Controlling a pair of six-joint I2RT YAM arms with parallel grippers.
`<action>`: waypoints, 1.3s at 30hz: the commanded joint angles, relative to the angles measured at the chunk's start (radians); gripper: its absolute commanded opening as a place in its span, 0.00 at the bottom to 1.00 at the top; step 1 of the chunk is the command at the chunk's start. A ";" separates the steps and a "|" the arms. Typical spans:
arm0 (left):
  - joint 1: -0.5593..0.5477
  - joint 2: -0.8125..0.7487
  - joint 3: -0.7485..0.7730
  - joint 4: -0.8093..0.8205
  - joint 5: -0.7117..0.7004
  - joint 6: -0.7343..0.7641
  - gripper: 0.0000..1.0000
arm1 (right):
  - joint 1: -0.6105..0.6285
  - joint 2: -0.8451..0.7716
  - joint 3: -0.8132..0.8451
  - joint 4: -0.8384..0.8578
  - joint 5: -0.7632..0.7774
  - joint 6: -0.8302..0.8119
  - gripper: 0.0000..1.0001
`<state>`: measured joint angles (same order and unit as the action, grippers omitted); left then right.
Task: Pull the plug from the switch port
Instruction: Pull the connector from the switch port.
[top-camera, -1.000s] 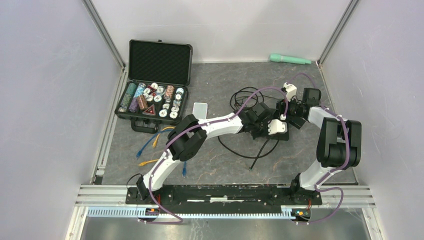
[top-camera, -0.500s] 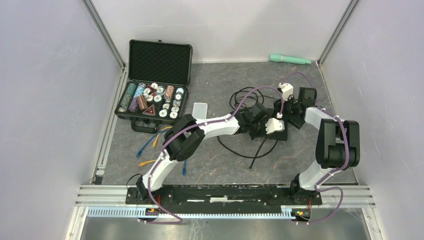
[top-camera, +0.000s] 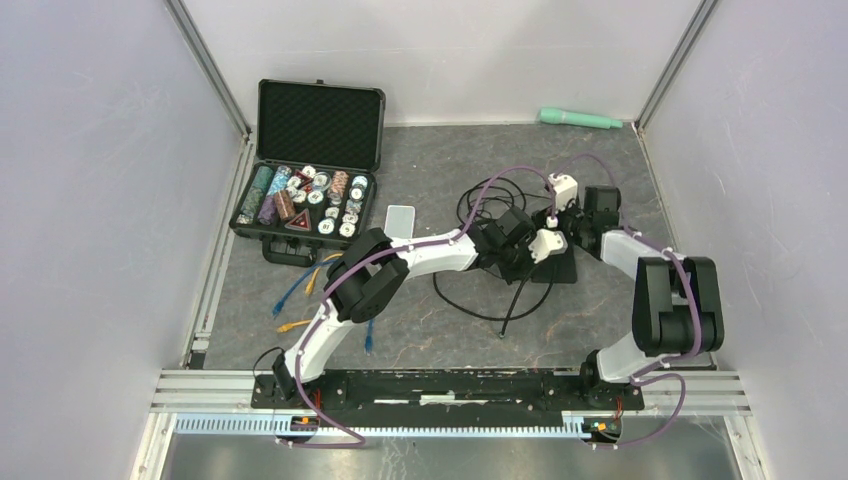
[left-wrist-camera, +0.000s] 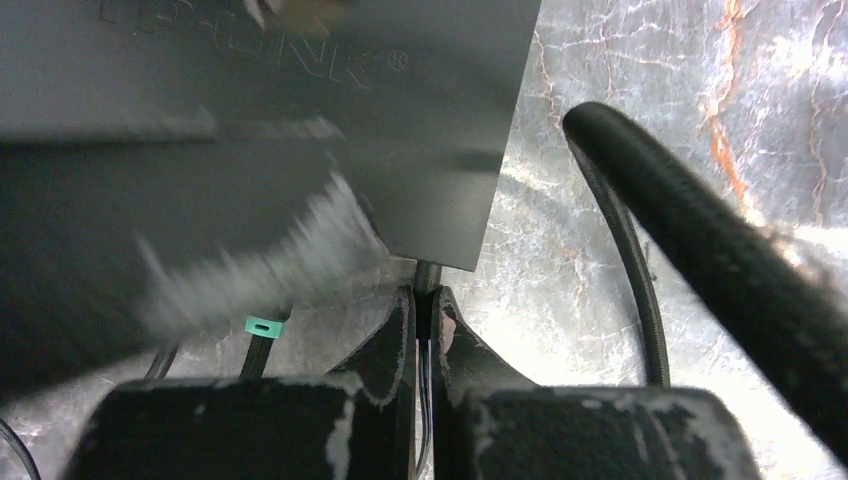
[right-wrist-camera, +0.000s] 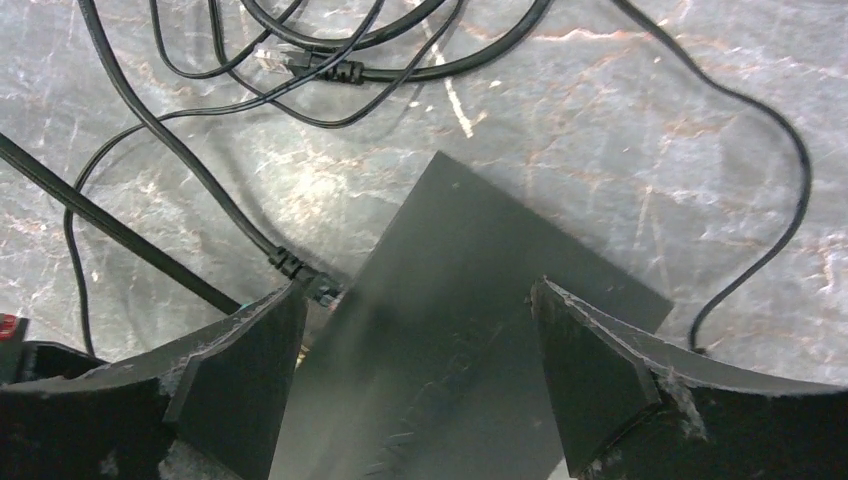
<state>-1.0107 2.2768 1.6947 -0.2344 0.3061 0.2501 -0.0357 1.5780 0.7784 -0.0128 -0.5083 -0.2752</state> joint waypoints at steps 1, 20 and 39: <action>-0.006 -0.047 -0.025 0.004 -0.031 -0.151 0.02 | 0.028 -0.090 -0.080 0.005 0.135 0.104 0.91; -0.005 -0.055 -0.041 0.021 -0.044 -0.163 0.02 | 0.005 -0.238 -0.158 -0.062 0.172 0.099 0.98; -0.002 -0.081 -0.104 0.062 0.067 -0.078 0.02 | 0.003 -0.053 -0.153 -0.072 0.115 0.088 0.96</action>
<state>-1.0164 2.2303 1.5970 -0.1562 0.3103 0.1398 -0.0422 1.4517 0.6308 -0.0349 -0.4217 -0.1688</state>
